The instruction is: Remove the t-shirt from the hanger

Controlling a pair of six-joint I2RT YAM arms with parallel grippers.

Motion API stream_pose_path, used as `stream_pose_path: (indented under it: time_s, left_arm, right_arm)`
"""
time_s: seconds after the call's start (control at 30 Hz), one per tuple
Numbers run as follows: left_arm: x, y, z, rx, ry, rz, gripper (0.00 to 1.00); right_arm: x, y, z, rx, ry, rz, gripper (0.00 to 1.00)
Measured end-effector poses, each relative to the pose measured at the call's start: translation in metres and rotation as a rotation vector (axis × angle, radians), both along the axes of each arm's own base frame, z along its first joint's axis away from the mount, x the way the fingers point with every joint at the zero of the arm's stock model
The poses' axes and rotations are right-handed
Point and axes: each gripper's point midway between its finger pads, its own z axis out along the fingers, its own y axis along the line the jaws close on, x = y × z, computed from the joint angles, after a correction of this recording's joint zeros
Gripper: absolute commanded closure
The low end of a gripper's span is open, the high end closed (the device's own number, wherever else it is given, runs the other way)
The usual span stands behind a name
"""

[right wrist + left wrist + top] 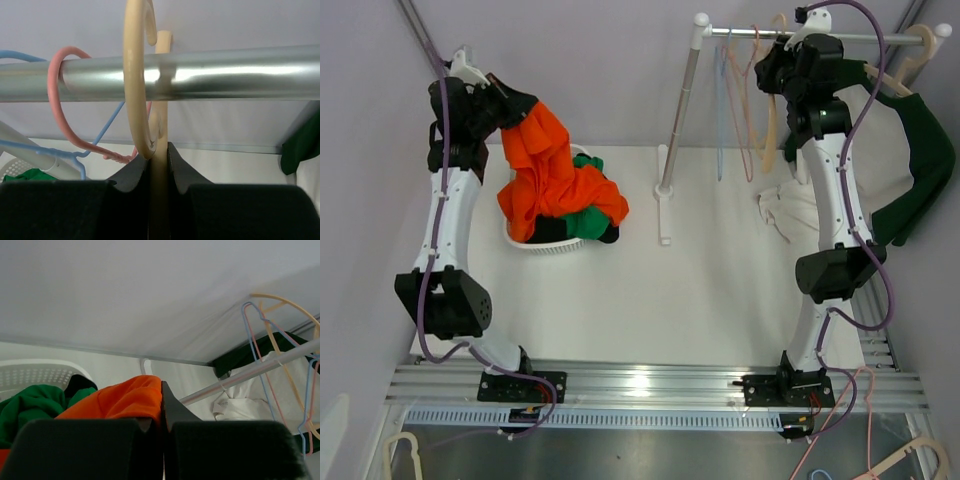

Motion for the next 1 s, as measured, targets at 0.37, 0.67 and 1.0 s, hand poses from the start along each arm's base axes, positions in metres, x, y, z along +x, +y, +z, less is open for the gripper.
stream_pose_path:
  time_s: [0.37, 0.67, 1.0]
  left_arm:
    - [0.011, 0.016, -0.096, 0.006, 0.291, 0.108, 0.99]
    - [0.036, -0.009, -0.224, 0.028, 0.661, 0.053, 0.99]
    - [0.006, -0.031, -0.312, 0.064, 0.89, 0.018, 0.99]
  right_arm:
    - [-0.005, 0.041, -0.017, -0.007, 0.023, 0.084, 1.0]
    - [-0.015, 0.054, -0.014, -0.008, 0.022, 0.105, 1.0]
    - [-0.02, 0.049, -0.013, -0.011, 0.025, 0.079, 1.0]
